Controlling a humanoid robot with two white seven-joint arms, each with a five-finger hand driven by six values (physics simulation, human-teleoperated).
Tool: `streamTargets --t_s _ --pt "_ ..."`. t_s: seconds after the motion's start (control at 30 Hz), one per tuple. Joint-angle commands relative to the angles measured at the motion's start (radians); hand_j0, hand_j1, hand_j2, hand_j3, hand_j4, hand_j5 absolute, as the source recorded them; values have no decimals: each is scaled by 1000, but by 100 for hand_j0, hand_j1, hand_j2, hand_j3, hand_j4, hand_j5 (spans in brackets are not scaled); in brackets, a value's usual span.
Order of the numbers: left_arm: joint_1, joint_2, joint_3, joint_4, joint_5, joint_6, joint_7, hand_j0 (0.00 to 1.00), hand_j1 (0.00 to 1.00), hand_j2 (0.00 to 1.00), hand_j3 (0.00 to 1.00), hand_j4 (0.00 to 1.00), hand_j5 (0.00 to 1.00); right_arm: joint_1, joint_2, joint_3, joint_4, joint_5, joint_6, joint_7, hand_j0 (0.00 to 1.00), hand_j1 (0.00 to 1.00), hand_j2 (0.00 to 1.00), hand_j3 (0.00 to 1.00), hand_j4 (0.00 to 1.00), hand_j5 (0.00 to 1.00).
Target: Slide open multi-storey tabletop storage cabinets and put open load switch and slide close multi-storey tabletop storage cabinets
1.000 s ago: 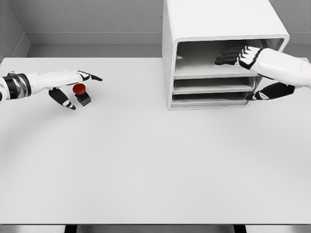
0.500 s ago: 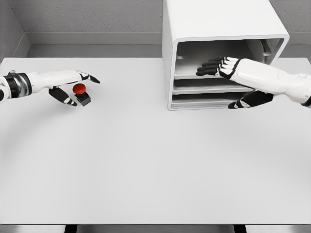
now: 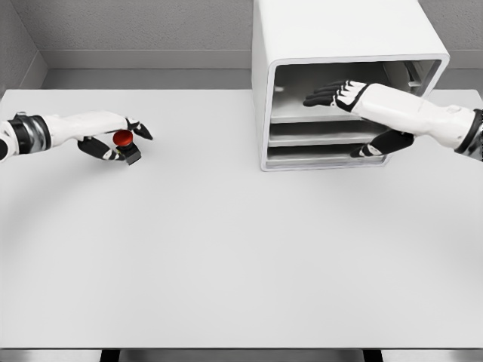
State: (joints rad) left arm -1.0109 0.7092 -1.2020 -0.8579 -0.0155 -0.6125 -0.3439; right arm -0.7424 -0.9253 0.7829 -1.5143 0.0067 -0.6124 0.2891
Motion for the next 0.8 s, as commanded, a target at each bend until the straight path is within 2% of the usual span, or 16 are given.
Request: streamTargets --t_s 0.0,0.1,0.13,0.2,0.27,0.4,0.5,0.77 --pt "0 1 1 0 6 2 0 68 68 68 68 68 68 0 33 -1 42 10 2 4 100 100 100 100 100 100" --pt "-2 1 1 0 6 2 0 63 63 63 63 63 63 2 39 1 63 12 2 7 100 100 100 100 100 100" --pt "-2 1 1 2 6 2 0 63 63 63 63 63 63 0 65 1 95 22 2 25 100 100 100 100 100 100" --pt "0 1 1 2 6 2 -1 54 54 54 54 54 54 3 72 1 105 30 2 27 100 100 100 100 100 100" --pt "0 3 1 2 6 2 -1 52 52 52 52 52 52 6 72 1 114 32 2 27 100 100 100 100 100 100" --pt "-2 3 1 2 6 2 -3 49 49 49 49 49 49 6 82 1 169 33 2 31 100 100 100 100 100 100" --pt "-2 3 2 0 3 2 -3 48 48 48 48 48 48 8 102 -1 184 47 2 33 100 100 100 100 100 100" --pt "-35 7 2 -32 3 2 -3 48 48 48 48 48 48 15 103 1 209 53 2 35 100 100 100 100 100 100"
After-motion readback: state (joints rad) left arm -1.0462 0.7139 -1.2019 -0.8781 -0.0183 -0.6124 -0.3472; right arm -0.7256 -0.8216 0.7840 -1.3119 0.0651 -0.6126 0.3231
